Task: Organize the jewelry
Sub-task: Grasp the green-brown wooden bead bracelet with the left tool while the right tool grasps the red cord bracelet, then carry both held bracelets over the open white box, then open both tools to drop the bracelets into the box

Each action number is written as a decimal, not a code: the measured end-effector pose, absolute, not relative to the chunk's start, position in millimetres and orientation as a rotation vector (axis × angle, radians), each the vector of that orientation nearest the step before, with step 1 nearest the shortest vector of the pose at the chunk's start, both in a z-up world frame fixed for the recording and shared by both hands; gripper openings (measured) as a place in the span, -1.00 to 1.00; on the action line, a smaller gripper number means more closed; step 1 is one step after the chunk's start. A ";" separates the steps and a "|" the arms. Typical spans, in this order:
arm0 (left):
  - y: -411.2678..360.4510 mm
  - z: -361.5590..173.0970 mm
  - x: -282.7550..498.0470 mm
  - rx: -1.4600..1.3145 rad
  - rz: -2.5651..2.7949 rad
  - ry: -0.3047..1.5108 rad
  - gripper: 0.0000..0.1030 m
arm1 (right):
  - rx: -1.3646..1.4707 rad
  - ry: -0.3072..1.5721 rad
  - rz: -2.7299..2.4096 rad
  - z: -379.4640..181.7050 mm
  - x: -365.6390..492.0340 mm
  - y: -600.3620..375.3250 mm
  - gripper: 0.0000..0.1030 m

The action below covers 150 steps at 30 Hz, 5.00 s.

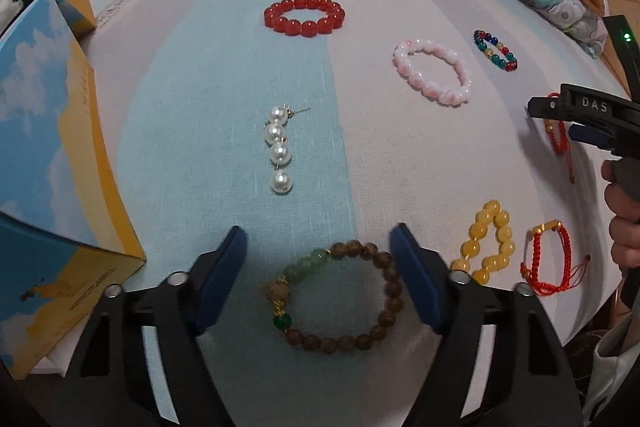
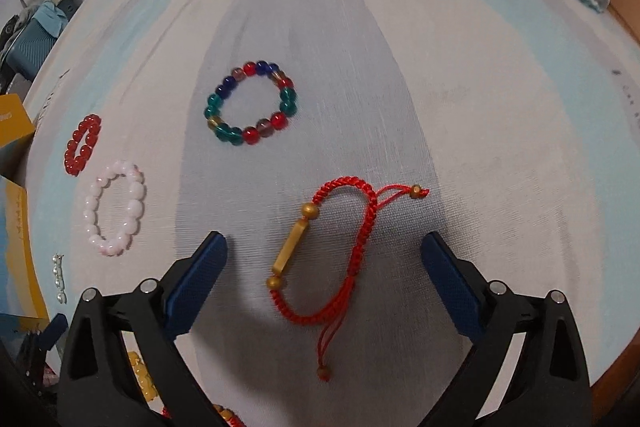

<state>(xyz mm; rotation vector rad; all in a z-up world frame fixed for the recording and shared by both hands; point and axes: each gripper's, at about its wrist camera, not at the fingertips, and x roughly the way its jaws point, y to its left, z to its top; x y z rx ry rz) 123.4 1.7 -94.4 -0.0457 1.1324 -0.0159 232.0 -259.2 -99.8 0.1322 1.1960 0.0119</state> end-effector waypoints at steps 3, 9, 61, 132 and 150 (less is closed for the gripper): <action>3.5 -93.7 120.1 -0.047 -0.012 1.135 -0.09 | 0.120 1.197 -0.002 -99.3 235.0 -262.2 0.57; 2.9 -91.0 115.8 -0.038 -0.024 1.125 -0.70 | 0.097 1.193 -0.042 -96.0 235.7 -262.0 -0.28; 31.8 29.0 109.0 -0.117 0.049 0.922 -0.70 | 0.061 0.998 0.079 -6.1 177.7 -213.3 -0.83; 323.4 14.3 0.5 -0.359 0.598 0.989 -0.69 | -0.299 1.046 0.651 -3.8 114.4 190.0 -0.83; 330.7 -9.6 4.4 -0.360 0.634 1.066 -0.49 | -0.326 1.111 0.653 -20.7 115.4 203.3 -0.49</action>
